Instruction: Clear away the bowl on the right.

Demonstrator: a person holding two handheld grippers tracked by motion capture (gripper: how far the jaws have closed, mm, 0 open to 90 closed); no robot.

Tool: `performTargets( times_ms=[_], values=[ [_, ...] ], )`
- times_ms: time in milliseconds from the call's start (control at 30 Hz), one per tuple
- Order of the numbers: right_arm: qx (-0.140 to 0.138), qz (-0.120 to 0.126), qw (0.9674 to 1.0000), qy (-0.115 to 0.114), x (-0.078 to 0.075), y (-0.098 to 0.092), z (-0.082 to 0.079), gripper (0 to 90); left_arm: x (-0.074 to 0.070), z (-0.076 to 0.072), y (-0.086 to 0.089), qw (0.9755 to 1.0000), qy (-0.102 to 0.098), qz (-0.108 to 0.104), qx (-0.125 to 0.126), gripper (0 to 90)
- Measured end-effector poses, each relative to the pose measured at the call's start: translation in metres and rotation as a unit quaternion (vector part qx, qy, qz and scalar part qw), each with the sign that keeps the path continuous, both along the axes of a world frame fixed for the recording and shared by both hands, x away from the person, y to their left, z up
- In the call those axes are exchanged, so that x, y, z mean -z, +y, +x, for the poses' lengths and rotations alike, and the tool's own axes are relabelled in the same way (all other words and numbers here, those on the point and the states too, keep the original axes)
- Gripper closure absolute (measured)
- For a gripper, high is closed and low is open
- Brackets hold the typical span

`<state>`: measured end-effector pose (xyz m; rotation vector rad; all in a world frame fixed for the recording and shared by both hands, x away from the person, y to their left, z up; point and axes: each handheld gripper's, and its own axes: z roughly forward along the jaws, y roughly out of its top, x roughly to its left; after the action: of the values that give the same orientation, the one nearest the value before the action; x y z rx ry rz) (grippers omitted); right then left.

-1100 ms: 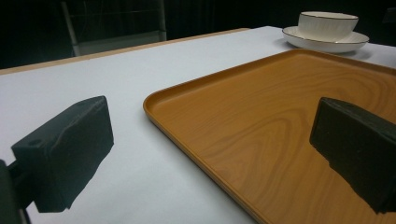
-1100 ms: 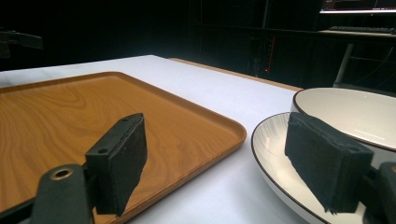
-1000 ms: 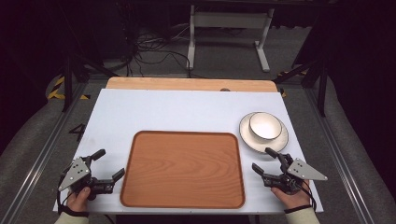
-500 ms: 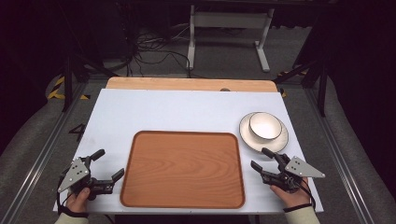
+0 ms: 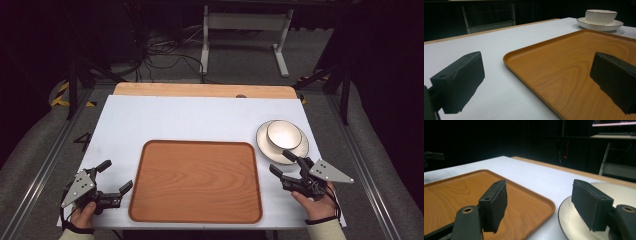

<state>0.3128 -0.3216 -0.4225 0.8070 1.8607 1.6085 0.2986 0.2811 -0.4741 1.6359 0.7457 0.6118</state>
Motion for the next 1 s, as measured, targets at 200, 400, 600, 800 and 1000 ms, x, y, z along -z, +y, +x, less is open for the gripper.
performTargets(
  times_ms=[200, 400, 600, 800, 1000],
  values=[
    [-0.006, 0.005, 0.9998, -0.020, -0.013, 0.000, 0.001, 28.5, 0.000, 0.000, 0.000, 1.0000, 0.001, 0.003, 0.001, 0.2],
    [0.021, -0.032, 0.9992, 0.007, -0.021, 0.003, 0.006, 28.5, 0.000, 0.001, 0.000, 1.0000, 0.002, 0.004, 0.002, 0.2],
    [0.012, -0.030, 0.9995, -0.005, -0.029, 0.003, 0.008, 28.5, 0.000, 0.001, 0.000, 1.0000, 0.004, 0.003, 0.003, 0.2],
    [0.028, -0.027, 0.9992, -0.006, -0.035, -0.002, 0.017, 27.0, -0.001, 0.002, -0.001, 0.9999, 0.010, 0.007, 0.004, 0.2],
    [0.040, -0.023, 0.9988, 0.014, -0.039, -0.008, 0.032, 27.0, -0.001, 0.003, -0.001, 0.9999, 0.012, 0.005, 0.005, 0.2]
  ],
)
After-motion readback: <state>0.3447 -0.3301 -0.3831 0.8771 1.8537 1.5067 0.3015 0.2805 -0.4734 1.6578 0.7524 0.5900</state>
